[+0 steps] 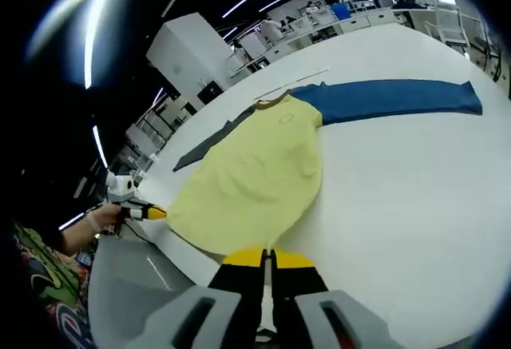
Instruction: Fold the garment on the visible template until the final outline fits inside the template.
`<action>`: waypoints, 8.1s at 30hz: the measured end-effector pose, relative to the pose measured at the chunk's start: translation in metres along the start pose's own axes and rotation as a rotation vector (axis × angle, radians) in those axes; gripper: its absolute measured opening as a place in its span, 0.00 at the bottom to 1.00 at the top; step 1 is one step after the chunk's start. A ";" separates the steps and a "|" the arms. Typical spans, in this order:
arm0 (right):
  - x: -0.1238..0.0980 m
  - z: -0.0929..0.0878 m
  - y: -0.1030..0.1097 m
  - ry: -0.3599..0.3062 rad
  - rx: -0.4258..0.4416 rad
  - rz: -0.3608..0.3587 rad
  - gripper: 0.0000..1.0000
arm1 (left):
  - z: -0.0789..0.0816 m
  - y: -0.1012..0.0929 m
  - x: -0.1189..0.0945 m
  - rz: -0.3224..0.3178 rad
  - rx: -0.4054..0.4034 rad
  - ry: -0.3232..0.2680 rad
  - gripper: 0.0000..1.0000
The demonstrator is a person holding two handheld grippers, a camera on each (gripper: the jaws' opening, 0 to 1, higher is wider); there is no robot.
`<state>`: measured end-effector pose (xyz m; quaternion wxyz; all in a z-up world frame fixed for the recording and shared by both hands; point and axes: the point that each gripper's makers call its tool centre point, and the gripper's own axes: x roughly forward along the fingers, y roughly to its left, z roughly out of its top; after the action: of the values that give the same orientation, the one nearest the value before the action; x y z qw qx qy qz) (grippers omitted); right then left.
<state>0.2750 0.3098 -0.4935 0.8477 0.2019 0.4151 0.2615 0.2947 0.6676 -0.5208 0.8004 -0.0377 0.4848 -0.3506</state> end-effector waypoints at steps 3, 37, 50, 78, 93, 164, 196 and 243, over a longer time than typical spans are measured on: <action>0.001 -0.008 -0.005 0.020 0.013 -0.013 0.00 | -0.003 -0.001 0.002 -0.008 -0.007 0.012 0.00; 0.002 -0.024 -0.023 0.029 0.065 -0.063 0.00 | -0.021 -0.004 0.010 -0.052 -0.055 0.098 0.00; 0.007 -0.031 -0.028 0.056 0.070 -0.077 0.00 | -0.022 -0.003 0.010 -0.054 -0.067 0.092 0.00; 0.005 -0.033 -0.034 0.047 0.006 -0.095 0.00 | -0.012 0.006 -0.001 -0.030 -0.028 0.008 0.11; 0.005 -0.014 -0.022 -0.044 -0.163 -0.062 0.64 | 0.030 0.005 -0.012 0.002 0.170 -0.243 0.44; -0.057 0.166 -0.244 -0.423 0.148 -0.675 0.39 | 0.081 0.021 -0.059 0.103 -0.042 -0.576 0.53; -0.061 0.173 -0.255 -0.457 0.249 -0.672 0.00 | 0.073 0.025 -0.065 0.132 -0.072 -0.588 0.47; 0.103 0.294 0.009 -0.334 -0.236 -0.019 0.00 | 0.104 0.027 -0.104 0.122 -0.029 -0.732 0.42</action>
<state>0.5635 0.3432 -0.3810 0.9250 0.1377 0.2371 0.2630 0.3629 0.7208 -0.3988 0.9397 -0.1427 0.1725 -0.2586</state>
